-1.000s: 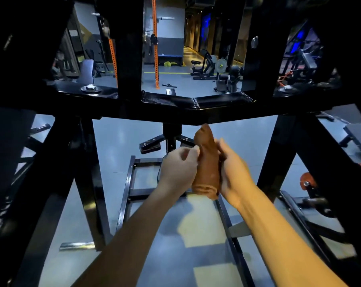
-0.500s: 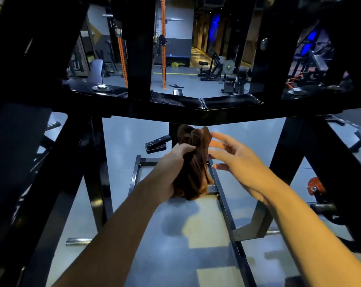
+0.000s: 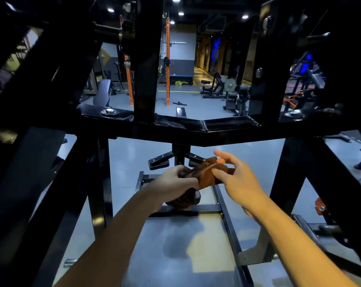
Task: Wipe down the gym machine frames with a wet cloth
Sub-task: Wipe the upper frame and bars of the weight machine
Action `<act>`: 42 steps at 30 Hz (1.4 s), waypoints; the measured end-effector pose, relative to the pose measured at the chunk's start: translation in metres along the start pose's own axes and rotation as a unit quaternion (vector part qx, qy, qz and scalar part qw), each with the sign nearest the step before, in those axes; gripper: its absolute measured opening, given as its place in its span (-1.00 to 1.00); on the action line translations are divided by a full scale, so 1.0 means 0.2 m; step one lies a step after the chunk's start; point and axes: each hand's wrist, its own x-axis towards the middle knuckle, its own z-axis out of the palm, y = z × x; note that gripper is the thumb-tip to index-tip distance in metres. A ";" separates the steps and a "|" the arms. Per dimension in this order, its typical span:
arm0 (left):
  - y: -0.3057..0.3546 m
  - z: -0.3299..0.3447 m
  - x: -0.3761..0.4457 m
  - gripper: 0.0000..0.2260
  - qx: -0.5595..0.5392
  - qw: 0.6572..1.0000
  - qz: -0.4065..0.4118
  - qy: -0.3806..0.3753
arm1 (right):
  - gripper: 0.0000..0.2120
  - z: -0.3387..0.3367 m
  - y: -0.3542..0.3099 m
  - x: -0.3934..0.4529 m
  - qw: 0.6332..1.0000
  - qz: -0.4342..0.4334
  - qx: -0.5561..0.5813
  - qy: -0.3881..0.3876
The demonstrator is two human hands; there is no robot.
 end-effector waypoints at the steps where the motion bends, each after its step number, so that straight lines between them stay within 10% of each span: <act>1: 0.02 -0.01 0.01 -0.81 0.008 1.000 0.018 0.016 | -0.48 -0.01 0.01 -0.01 0.997 -0.024 -0.077 -0.009; 6: 0.12 -0.05 0.01 -0.90 0.095 0.992 0.064 -0.057 | 0.10 0.05 -0.06 -0.04 0.891 -0.193 -0.378 -0.161; 11: 0.16 -0.11 -0.01 -0.78 -0.043 0.993 0.078 -0.077 | -0.22 0.06 -0.08 0.06 0.923 -0.158 -0.317 -0.151; 14: 0.15 -0.15 0.02 -0.74 -0.101 0.971 0.126 0.174 | -0.81 0.01 -0.09 0.09 0.964 -0.118 -0.235 -0.041; 18: 0.15 -0.26 0.09 -0.56 0.126 0.769 0.259 0.570 | -0.66 -0.06 -0.26 0.21 0.968 -0.117 -0.161 0.154; 23: 0.12 -0.36 0.25 0.27 0.322 0.818 0.156 0.450 | -0.66 -0.07 -0.38 0.46 0.863 -0.072 -0.470 0.172; 28: 0.07 -0.38 0.28 0.11 0.374 0.772 0.158 0.489 | -0.76 0.36 -0.59 0.54 0.896 -0.122 -0.426 0.025; 32: 0.05 -0.40 0.27 0.01 0.370 0.763 0.182 0.498 | -0.64 0.47 -0.59 0.50 0.855 -0.248 -0.456 0.019; 38: 0.02 -0.40 0.32 0.22 0.393 0.744 0.173 0.512 | -0.68 -0.03 -0.36 0.56 0.839 -0.030 -0.529 0.120; 42: 0.01 -0.39 0.32 0.15 0.386 0.742 0.179 0.519 | -0.67 0.33 -0.51 0.56 0.903 -0.125 -0.405 0.074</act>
